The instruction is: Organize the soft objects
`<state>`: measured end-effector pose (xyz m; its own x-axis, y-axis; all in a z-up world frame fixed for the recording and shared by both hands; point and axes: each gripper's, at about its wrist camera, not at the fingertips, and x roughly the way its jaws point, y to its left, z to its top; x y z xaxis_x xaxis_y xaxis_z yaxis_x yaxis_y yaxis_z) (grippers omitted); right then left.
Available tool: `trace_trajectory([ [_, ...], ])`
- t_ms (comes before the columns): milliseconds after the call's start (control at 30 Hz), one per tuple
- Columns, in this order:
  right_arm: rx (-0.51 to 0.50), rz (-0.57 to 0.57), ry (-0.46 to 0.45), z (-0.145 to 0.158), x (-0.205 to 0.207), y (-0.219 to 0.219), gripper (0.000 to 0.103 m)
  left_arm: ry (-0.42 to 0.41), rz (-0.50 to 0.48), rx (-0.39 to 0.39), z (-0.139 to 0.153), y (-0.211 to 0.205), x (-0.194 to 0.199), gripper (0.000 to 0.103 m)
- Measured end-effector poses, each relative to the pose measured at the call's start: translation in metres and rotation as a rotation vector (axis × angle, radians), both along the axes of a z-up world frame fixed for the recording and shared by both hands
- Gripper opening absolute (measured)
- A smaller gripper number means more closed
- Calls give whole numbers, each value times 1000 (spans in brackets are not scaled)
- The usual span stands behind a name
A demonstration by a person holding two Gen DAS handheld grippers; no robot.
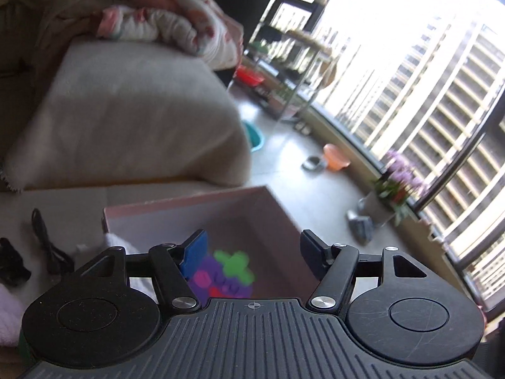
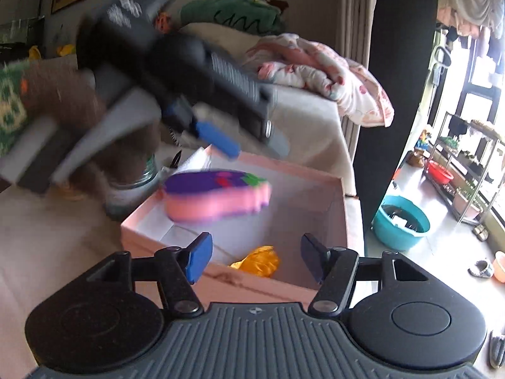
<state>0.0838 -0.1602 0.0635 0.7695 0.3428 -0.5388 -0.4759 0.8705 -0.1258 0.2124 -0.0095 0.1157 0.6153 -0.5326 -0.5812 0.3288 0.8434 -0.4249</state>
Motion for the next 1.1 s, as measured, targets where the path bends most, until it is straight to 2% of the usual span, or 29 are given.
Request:
trace_trajectory([
  [100,25,-27,4,5,-4,2,63,-102,24,-29,31,23,-18,70],
  [167,56,-40,10,10,-3,0,63,-161,62,14,55,43,-37,70],
  [267,85,-46,4,17,-6,-2,69,-222,144,107,61,96,-67,70],
  [433,126,-46,29,28,1,6,70,-225,332,215,47,196,-132,70],
  [533,172,-10,74,37,4,18,70,-218,377,298,29,242,-172,70],
  [600,179,20,95,42,4,33,71,-191,398,328,13,256,-187,70],
  [667,168,55,108,46,4,52,71,-132,421,280,-4,271,-193,70],
  [733,149,86,113,49,3,72,71,-78,467,196,-20,287,-188,70],
  [833,120,134,118,55,-1,101,71,-37,521,89,-38,302,-183,70],
  [1000,33,225,82,63,-19,135,71,-8,455,67,-63,300,-174,70],
  [1100,-11,259,76,65,-25,153,71,8,453,122,-72,296,-176,70],
])
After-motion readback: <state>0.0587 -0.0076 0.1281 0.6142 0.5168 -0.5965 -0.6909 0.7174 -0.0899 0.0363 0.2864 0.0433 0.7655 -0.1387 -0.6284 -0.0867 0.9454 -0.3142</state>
